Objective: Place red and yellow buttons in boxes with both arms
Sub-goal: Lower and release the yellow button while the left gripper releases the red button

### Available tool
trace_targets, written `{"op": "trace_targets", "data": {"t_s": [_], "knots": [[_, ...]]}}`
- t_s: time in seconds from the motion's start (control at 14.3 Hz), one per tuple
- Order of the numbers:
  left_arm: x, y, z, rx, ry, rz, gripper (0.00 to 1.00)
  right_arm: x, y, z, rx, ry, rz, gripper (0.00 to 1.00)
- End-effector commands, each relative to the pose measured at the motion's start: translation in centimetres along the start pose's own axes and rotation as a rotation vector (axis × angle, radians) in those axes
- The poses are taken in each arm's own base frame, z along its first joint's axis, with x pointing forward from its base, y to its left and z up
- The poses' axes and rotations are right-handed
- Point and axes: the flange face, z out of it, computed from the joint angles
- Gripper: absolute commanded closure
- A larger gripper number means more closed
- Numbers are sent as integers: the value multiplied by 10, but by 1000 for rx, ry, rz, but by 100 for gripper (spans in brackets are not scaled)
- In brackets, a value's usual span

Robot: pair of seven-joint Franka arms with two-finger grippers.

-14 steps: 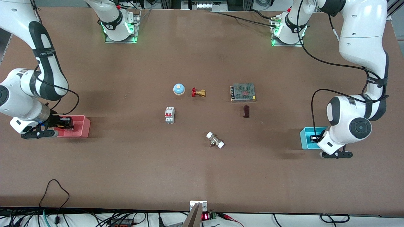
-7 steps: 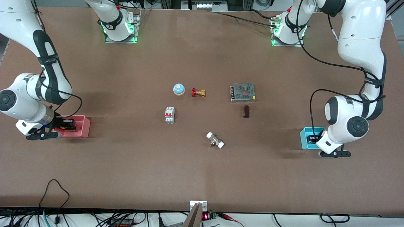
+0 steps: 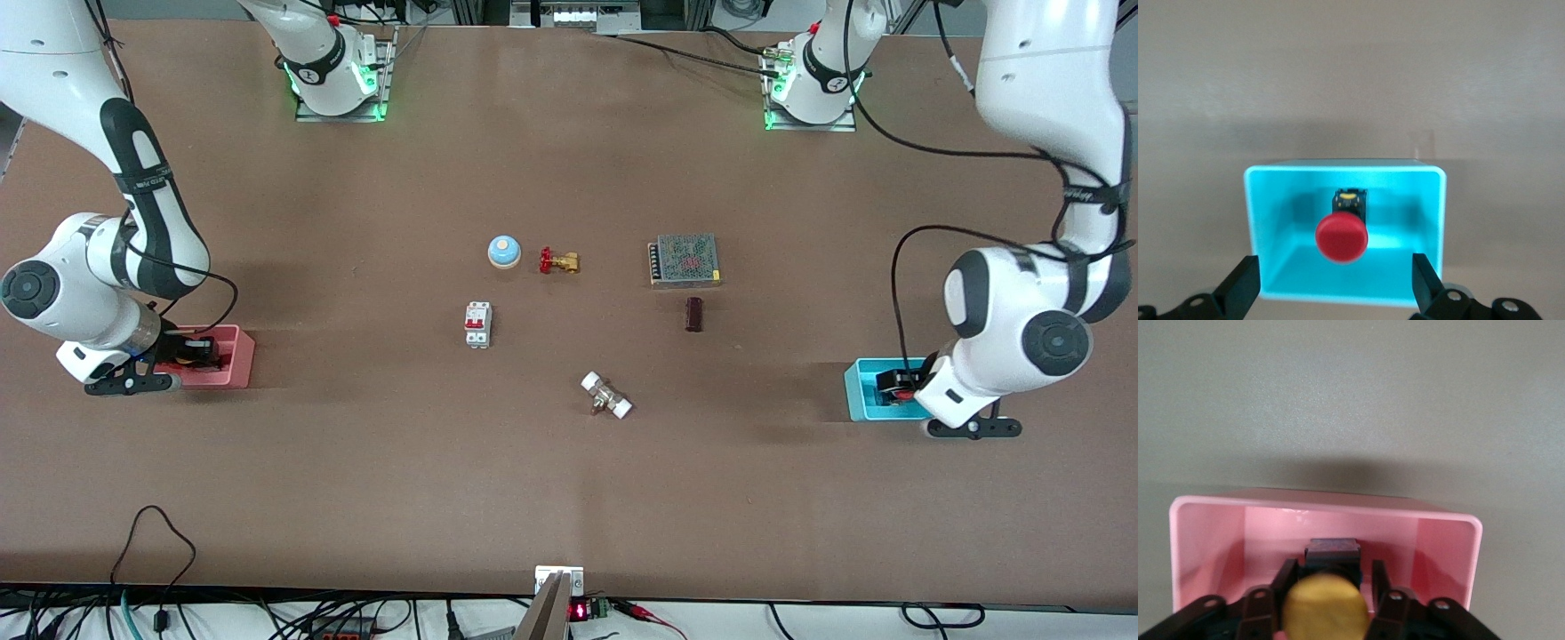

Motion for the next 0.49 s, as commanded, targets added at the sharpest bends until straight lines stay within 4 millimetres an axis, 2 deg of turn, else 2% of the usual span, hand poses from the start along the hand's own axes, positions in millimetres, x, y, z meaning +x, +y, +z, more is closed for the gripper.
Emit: {"op": "trace_targets", "data": {"t_s": [0.0, 0.14, 0.21, 0.28, 0.42], "knots": [[-10, -2, -75, -29, 0, 29, 0, 0, 3, -7, 5, 18, 8, 1], [-13, 17, -135, -50, -16, 66, 0, 1, 3, -13, 5, 24, 10, 0], [-14, 28, -160, -57, -25, 74, 0, 3, 2, -25, 2, 39, 0, 0], [-19, 32, -181, -48, -59, 91, 0, 4, 1, -44, 1, 50, -3, 0], [-21, 39, -202, -74, -58, 108, 0, 0, -8, -101, 30, -6, -4, 0]]}}
